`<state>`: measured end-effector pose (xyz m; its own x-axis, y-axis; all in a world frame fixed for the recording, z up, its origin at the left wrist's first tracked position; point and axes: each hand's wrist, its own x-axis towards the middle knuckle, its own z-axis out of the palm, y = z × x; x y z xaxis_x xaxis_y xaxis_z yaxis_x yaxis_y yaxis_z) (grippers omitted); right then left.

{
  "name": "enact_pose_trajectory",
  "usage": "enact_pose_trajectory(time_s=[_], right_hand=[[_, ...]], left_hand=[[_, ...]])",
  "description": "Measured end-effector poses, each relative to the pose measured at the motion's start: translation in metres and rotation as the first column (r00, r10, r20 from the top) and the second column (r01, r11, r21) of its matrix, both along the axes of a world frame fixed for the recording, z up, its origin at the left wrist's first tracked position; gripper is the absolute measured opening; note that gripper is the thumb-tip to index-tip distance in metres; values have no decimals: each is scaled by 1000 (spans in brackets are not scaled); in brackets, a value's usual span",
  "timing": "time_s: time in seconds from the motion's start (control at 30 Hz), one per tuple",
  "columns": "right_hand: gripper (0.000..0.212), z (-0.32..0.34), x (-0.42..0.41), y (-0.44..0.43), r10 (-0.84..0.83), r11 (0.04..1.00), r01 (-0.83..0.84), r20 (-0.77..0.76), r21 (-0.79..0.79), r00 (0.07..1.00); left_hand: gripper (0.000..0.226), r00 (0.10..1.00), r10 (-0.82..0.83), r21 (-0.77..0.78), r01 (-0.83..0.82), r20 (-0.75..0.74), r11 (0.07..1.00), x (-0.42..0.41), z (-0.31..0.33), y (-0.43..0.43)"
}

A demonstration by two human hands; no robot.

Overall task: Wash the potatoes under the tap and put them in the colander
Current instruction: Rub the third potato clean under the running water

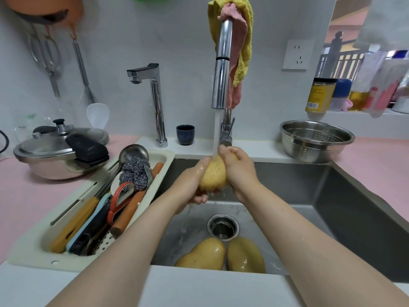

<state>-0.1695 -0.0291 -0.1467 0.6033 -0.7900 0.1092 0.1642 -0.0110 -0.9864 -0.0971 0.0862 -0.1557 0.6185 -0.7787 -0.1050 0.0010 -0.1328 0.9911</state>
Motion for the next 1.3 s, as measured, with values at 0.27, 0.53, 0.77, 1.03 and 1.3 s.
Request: enact_pose_trajectory(time_s=[0.27,0.53,0.77,1.03,1.3], right_hand=[[27,7,-4,5,-70,977,61,-34,-206,997],[35,6,-12,-4,321,934,-309,38,-177,946],[23,14,-13,0,-36,969,21,59,245,998],[43,18,-15,0,-14,998,14,-2,-63,1000],[44,7,-19,-9,317,898,-316,-46,-306,947]], left_hand=[[44,984,179,-212,-174,7,962,-6,-2,-5],[28,914,128,-90,-175,-386,980,-6,13,10],[37,988,119,-77,-112,101,991,-10,2,-7],[35,960,256,-268,-218,116,938,-10,-1,-5],[35,831,165,-169,-295,-531,940,-5,13,9]])
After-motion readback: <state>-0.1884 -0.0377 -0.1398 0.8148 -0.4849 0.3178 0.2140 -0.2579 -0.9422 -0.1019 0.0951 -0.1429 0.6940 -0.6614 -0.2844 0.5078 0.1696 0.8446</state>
